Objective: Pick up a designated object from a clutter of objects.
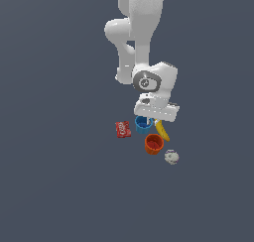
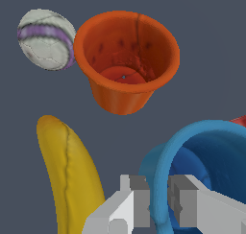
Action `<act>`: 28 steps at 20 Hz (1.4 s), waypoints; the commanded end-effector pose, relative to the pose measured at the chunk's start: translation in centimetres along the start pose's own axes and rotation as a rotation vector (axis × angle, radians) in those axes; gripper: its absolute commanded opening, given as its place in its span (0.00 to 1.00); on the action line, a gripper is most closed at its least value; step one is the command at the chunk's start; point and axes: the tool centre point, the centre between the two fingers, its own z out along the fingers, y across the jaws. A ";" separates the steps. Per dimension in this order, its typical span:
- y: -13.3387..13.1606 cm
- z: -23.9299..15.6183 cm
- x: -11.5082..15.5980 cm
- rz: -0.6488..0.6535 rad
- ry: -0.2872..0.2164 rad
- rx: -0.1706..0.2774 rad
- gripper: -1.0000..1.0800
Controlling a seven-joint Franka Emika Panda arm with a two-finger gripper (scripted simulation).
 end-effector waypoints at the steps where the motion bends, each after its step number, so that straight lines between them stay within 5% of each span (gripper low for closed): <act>1: 0.0 0.0 0.0 0.000 0.000 0.000 0.00; 28: -1.8 -6.7 4.1 -0.002 -0.005 0.002 0.00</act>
